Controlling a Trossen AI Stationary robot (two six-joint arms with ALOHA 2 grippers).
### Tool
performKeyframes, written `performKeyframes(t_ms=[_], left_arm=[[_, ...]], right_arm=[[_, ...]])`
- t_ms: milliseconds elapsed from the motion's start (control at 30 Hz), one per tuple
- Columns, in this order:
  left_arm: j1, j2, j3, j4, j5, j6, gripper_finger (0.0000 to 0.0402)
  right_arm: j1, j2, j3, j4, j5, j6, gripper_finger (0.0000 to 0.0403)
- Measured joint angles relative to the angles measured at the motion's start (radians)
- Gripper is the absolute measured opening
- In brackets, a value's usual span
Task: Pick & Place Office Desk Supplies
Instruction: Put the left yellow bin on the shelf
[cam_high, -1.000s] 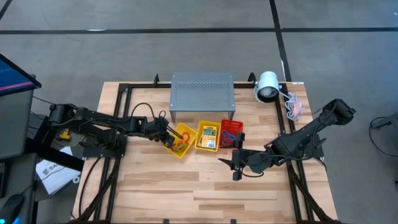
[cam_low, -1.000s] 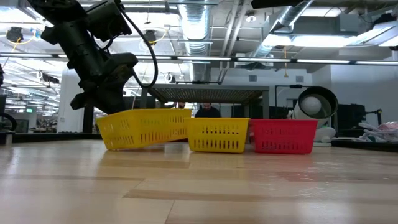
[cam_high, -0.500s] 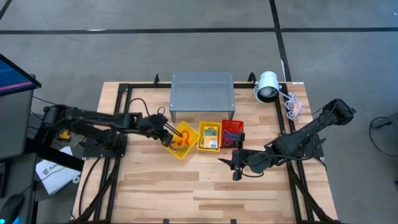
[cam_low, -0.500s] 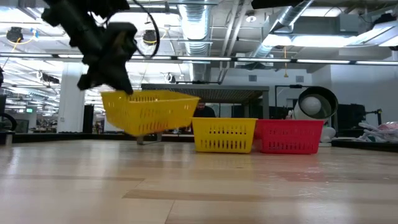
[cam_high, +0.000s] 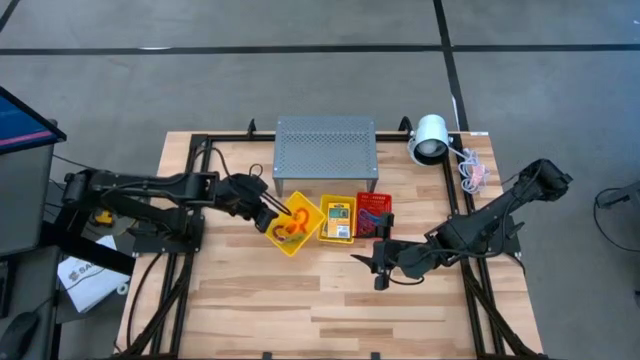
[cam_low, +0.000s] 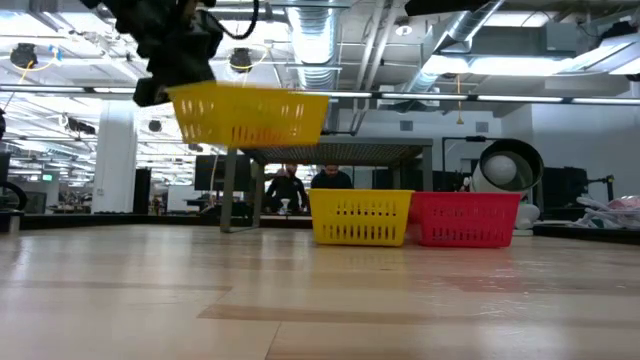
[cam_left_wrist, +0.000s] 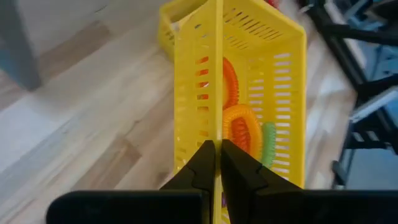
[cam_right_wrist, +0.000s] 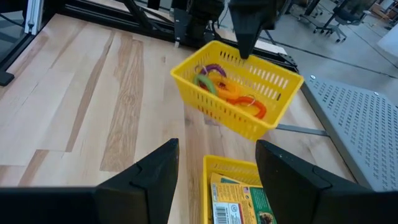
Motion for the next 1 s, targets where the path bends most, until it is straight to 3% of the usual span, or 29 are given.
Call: performKeyframes(t_ms=[500, 1000], left_arm=[[0.046, 0.0, 0.158, -0.016, 0.027, 0.005, 0.0008], [0.341, 0.037, 0.303, -0.04, 0.014, 0.06, 0.0008]], right_arm=[[0.0, 0.0, 0.0, -0.004, 0.0, -0.004, 0.0205], [-0.011, 0.0, 0.0, 0.027, 0.0, -0.088, 0.0205]])
